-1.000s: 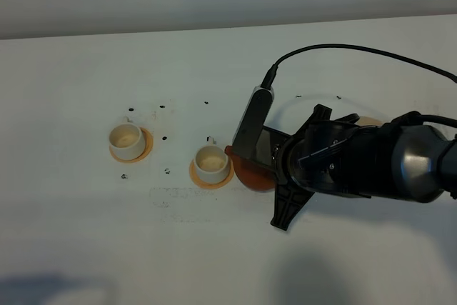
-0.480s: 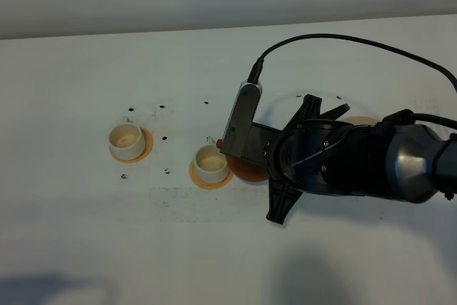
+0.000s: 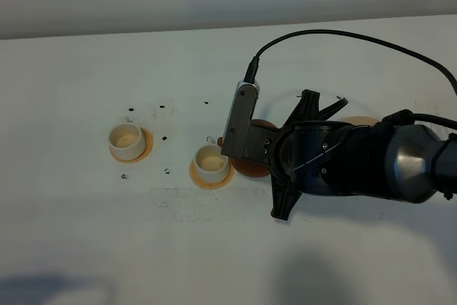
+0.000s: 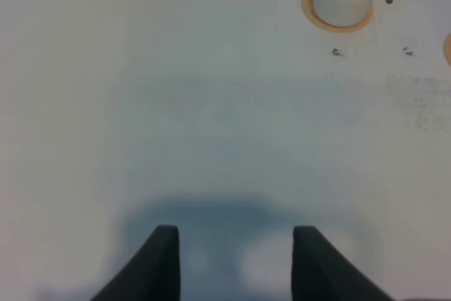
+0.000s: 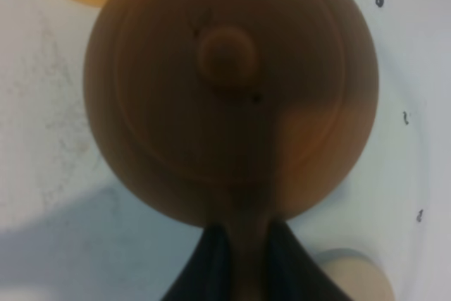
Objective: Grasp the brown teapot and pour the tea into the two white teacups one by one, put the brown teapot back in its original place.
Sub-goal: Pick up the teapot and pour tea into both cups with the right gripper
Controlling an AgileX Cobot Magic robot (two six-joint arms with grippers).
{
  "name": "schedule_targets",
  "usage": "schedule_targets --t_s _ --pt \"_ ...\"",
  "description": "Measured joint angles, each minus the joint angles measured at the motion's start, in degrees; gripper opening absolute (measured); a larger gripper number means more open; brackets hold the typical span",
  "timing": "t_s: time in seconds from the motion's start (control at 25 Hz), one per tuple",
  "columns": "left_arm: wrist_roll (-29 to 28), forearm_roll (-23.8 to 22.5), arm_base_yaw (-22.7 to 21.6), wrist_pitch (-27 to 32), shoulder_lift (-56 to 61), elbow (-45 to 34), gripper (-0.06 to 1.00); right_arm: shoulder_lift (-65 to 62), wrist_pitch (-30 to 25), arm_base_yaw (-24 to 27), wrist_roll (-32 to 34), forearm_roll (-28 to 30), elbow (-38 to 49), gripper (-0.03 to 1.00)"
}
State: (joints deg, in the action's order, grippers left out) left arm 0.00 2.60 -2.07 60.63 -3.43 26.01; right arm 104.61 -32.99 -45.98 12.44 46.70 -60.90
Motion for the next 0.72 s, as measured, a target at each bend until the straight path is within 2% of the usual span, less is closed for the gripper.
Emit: schedule_targets --t_s 0.72 --pt "0.0 0.0 0.0 0.0 0.0 0.0 0.38 0.0 -0.5 -1.7 -0.5 5.8 0.0 0.12"
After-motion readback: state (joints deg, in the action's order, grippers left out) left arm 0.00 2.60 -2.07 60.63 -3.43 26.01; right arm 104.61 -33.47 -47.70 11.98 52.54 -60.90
